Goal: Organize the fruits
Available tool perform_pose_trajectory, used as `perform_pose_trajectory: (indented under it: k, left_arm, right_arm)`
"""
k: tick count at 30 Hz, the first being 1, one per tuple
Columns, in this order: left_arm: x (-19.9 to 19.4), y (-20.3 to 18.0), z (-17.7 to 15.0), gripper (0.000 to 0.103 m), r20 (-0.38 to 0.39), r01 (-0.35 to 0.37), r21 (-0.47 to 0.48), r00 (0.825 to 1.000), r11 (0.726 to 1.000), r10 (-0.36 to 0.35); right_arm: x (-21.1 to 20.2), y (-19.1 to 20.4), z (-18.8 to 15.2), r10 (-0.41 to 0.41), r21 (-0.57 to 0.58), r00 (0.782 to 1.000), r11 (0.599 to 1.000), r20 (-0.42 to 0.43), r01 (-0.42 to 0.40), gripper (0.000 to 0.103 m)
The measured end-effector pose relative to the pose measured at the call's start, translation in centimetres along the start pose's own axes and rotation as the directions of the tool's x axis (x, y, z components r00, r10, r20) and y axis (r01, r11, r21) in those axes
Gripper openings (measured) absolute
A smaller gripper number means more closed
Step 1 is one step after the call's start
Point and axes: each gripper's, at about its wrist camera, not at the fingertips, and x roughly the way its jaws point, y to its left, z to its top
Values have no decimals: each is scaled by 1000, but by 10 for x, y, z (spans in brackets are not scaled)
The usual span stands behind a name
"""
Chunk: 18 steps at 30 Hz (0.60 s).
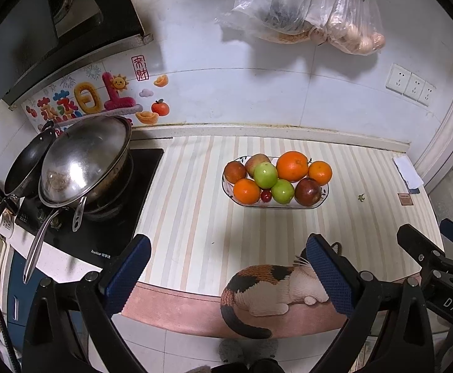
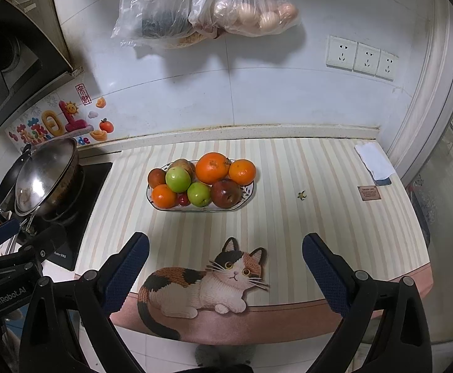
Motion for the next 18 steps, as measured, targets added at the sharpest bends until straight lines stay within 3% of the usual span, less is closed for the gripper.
perform_pose_trajectory:
  k: [18]
  left_arm:
    - [0,4,-3,102,0,-2,-4,1000,1000,2]
  right_arm:
    - [-1,3,1,4,-19,1000,1000,0,-4,101]
